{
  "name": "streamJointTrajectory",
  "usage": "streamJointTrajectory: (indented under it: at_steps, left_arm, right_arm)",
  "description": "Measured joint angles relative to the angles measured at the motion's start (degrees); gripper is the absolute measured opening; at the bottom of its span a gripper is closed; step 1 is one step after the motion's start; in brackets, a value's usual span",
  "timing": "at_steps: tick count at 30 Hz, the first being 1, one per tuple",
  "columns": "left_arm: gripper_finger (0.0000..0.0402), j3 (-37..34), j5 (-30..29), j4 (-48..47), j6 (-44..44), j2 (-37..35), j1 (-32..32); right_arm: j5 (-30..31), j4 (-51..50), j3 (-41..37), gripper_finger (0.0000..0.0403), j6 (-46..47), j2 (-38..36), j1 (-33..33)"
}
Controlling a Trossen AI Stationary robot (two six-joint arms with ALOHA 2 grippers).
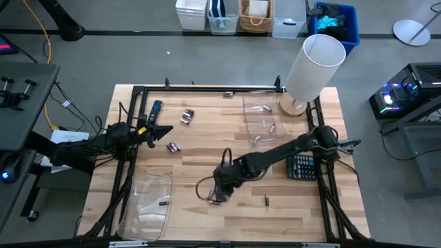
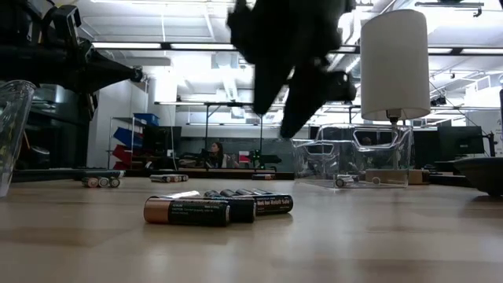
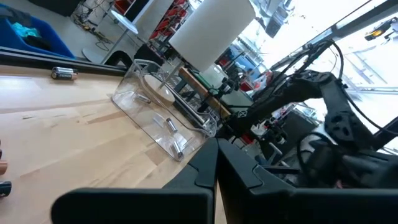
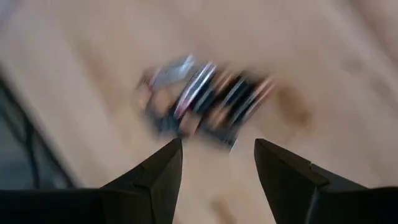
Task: Sort batteries
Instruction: Put the brown battery into the left transparent bin
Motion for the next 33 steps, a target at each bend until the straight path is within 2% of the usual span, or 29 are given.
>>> streamJointTrajectory:
  at_steps: [3, 6, 14, 18, 33]
  left_arm:
    - [0.0, -0.02, 0.0, 0.0, 0.0, 0.0, -0.01]
    - [0.0, 0.0, 0.0, -0.01, 0.0, 0.0, -0.02]
    - [0.0, 0.0, 0.0, -0.02, 0.0, 0.01, 0.0]
    - [0.0, -0.02, 0.0, -0.07, 0.0, 0.04, 0.0]
    - [0.0, 0.0, 0.0, -0.04, 0.0, 0.04, -0.01]
  right_arm:
    - [3.93, 0.68, -1.19, 0.0192, 5.1, -0.02, -1.58]
    - [5.32, -0.07, -1.43, 0.0186, 7.11, 0.34, -2.2]
    - [3.42, -2.04, -1.43, 0.0181, 12.42, 3.99, -0.75]
    - [5.12, -1.23, -1.43, 0.018, 14.91, 4.39, -0.69]
    - [2.49, 2.08, -1.37, 0.018, 17.03, 7.13, -0.71]
